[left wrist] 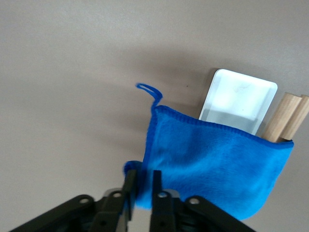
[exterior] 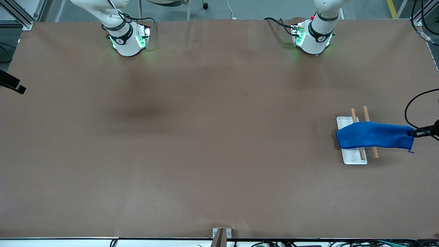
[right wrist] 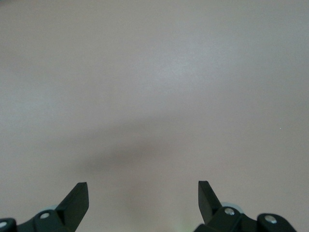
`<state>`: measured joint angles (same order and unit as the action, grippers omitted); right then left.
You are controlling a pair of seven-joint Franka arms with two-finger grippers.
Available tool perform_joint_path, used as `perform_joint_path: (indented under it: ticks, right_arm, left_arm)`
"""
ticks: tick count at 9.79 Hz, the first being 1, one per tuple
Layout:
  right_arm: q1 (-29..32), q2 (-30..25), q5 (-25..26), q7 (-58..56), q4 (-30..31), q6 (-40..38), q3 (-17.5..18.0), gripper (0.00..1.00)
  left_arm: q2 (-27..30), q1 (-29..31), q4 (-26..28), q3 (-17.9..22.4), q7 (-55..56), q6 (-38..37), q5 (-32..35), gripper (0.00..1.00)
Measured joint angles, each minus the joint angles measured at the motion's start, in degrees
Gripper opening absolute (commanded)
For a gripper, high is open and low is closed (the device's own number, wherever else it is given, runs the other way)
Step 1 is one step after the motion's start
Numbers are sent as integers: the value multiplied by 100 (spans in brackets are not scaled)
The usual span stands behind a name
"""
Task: Right arm passes towel to left arm to hang
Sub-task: 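Lower the towel over the rods and open the left gripper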
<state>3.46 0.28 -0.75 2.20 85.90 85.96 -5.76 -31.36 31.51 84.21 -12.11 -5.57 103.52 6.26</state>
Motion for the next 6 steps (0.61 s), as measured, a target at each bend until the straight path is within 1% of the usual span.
perform_joint_path:
  ticks: [2, 3, 4, 6]
  right_arm:
    - [0, -5, 55, -35, -18, 0, 5, 100]
    - [-1, -10, 93, -43, -24, 0, 8, 100]
    - [-1, -11, 101, -46, -27, 0, 11, 100]
    - [-4, -11, 104, -47, -29, 0, 15, 100]
  left_arm:
    - [-5, 10, -60, -25, -11, 24, 0, 100]
    - [3, 11, -186, -96, -29, 26, 0, 100]
    - [40, 13, -334, -247, -29, -40, -4, 100]
    - [331, 4, -481, -718, 550, -276, -11, 100]
